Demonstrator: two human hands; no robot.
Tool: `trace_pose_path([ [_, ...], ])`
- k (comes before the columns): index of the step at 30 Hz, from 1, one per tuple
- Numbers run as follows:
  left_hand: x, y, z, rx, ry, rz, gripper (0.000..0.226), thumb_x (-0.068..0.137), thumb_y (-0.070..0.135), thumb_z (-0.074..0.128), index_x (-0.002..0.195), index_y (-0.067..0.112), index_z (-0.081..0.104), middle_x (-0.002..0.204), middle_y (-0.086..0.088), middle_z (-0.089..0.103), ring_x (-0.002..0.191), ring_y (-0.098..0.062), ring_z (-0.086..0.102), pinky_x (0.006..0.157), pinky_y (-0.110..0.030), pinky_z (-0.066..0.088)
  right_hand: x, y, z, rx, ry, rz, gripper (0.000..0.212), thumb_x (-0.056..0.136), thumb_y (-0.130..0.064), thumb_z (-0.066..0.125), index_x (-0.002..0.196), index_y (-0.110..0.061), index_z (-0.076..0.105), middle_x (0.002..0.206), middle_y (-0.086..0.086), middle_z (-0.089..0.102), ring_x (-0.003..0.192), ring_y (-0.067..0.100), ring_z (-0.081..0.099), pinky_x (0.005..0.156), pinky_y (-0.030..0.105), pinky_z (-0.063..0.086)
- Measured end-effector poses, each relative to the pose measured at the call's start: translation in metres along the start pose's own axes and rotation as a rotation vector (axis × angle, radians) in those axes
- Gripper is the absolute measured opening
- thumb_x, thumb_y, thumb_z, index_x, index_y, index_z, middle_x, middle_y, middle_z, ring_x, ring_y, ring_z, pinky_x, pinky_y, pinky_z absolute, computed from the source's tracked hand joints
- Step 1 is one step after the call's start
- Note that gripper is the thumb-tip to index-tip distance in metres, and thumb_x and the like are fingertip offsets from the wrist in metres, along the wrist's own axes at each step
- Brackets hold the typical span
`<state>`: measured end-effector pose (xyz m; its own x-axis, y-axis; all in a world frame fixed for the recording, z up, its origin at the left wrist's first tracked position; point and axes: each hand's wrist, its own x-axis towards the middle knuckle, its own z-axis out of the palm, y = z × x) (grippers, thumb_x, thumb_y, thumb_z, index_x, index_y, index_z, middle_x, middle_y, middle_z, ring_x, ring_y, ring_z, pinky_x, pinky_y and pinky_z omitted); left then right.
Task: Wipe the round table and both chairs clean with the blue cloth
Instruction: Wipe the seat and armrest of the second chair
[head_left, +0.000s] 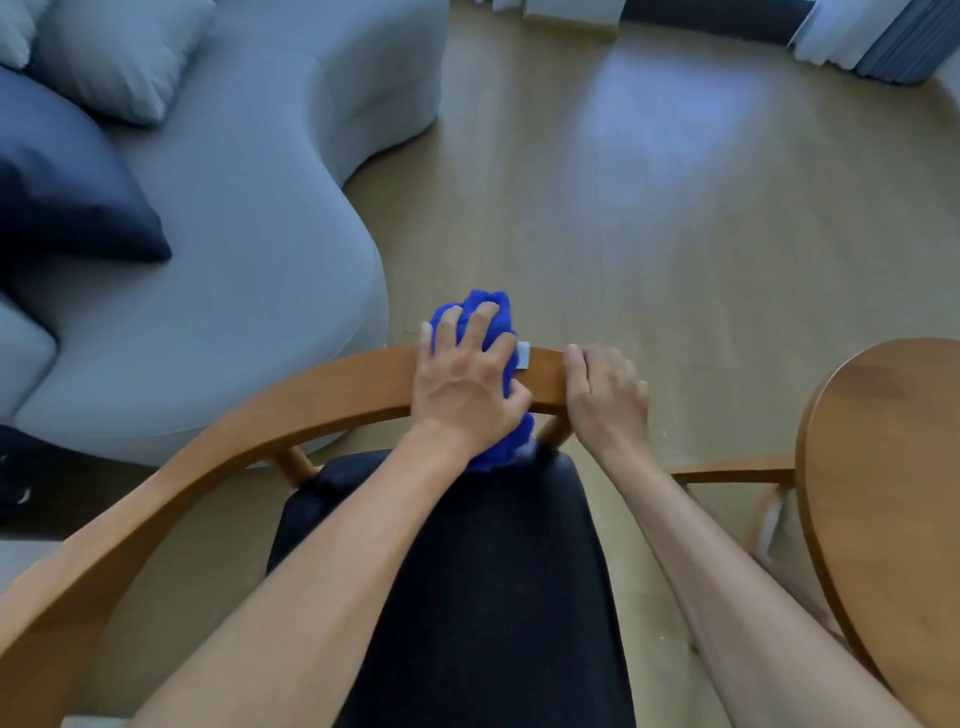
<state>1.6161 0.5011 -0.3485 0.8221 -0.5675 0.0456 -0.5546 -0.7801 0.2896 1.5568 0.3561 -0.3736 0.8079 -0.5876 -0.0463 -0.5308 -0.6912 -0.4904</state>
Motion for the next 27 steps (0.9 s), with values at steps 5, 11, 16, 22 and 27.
trace_pose_path([
  [5,-0.077,-0.14,-0.047,-0.042,0.094,-0.412,0.045,0.073,0.036,0.051,0.111,0.017,0.066,0.136,-0.006,0.048,0.118,-0.036,0.044,0.099,-0.047,0.04,-0.001,-0.011,0.003,-0.346,0.081,-0.074,0.04,0.098,-0.032,0.03,0.103,-0.009,0.061,0.107,0.01,0.063,0.104,0.029,0.051,0.103,0.047,0.03],
  [11,-0.12,-0.175,-0.06,-0.078,0.153,-0.772,0.037,0.082,0.037,0.055,0.111,0.017,0.065,0.13,-0.006,0.053,0.112,-0.036,0.05,0.094,-0.04,0.039,-0.026,-0.082,0.044,-0.418,-0.126,-0.41,0.056,0.097,-0.049,0.017,0.139,-0.016,0.036,0.145,0.009,0.038,0.138,0.029,0.029,0.116,0.054,0.009],
  [16,-0.065,-0.111,-0.031,0.106,0.145,-0.469,0.041,0.082,0.038,0.053,0.115,0.014,0.06,0.141,-0.007,0.043,0.122,-0.034,0.039,0.104,-0.044,0.032,-0.036,-0.1,0.064,-0.427,-0.056,-0.382,0.055,0.098,-0.048,0.022,0.138,-0.013,0.037,0.142,0.015,0.039,0.135,0.033,0.03,0.114,0.057,0.012],
  [22,-0.084,-0.121,-0.041,0.218,-0.027,-0.298,0.049,0.086,0.045,0.047,0.128,0.02,0.047,0.153,-0.008,0.023,0.133,-0.038,0.026,0.108,-0.048,0.027,-0.036,-0.103,0.061,-0.454,-0.049,-0.371,0.064,0.093,-0.054,0.014,0.136,-0.012,0.035,0.135,0.016,0.041,0.129,0.035,0.033,0.112,0.058,0.015],
  [27,-0.203,-0.179,-0.087,0.364,-0.136,-0.551,0.046,0.085,0.047,0.047,0.118,0.016,0.045,0.138,-0.014,0.037,0.108,-0.036,0.042,0.086,-0.043,0.042,-0.038,-0.107,0.054,-0.436,-0.098,-0.346,0.065,0.092,-0.057,0.008,0.136,-0.014,0.029,0.138,0.016,0.035,0.132,0.035,0.027,0.113,0.058,0.008],
])
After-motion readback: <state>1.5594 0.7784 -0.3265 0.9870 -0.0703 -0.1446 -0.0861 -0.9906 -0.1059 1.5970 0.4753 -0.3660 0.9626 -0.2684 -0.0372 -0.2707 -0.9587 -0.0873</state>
